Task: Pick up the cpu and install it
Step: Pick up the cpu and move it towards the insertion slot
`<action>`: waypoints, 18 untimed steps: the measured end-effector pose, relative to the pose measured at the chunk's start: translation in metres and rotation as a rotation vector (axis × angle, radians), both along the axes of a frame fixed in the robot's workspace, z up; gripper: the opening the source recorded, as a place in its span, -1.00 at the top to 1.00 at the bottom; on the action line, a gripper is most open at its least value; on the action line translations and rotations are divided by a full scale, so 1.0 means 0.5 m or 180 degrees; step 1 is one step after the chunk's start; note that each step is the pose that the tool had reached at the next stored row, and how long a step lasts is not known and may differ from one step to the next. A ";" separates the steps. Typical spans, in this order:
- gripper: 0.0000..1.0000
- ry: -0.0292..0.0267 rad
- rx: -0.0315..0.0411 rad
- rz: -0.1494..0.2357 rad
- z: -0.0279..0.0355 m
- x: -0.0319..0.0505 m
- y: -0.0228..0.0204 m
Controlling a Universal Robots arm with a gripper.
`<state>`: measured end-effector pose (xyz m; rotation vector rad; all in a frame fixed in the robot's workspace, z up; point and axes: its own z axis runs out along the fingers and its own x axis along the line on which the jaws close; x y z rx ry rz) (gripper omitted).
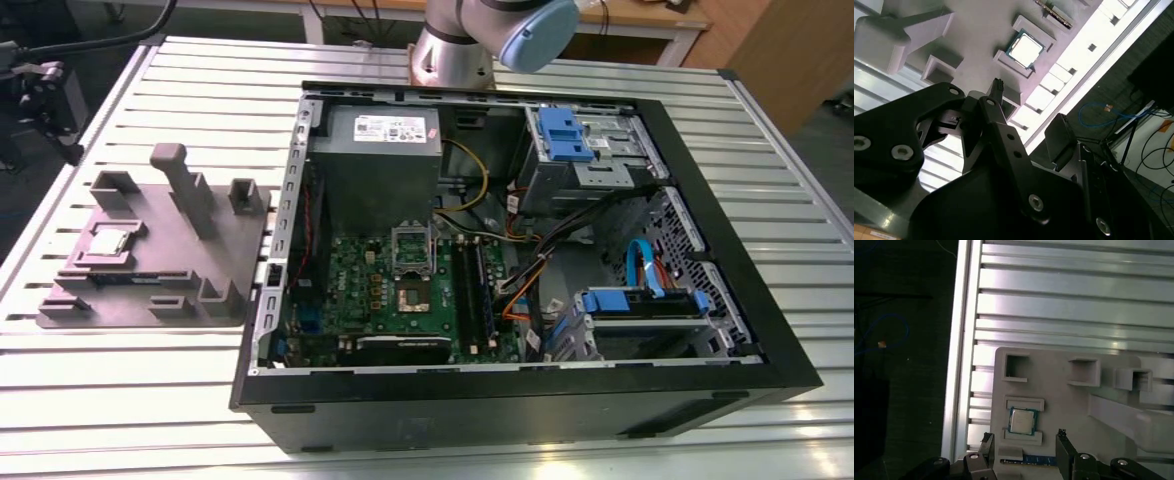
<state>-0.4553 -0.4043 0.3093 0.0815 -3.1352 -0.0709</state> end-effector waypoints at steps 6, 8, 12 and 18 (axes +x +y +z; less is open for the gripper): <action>-0.20 0.0001 0.0002 -0.0001 -0.010 0.000 0.0001; -0.20 0.0000 0.0002 -0.0001 -0.011 0.000 0.0001; -0.20 0.0000 0.0003 -0.0001 -0.012 0.000 0.0001; -0.20 -0.0001 0.0003 -0.0001 -0.015 0.000 0.0001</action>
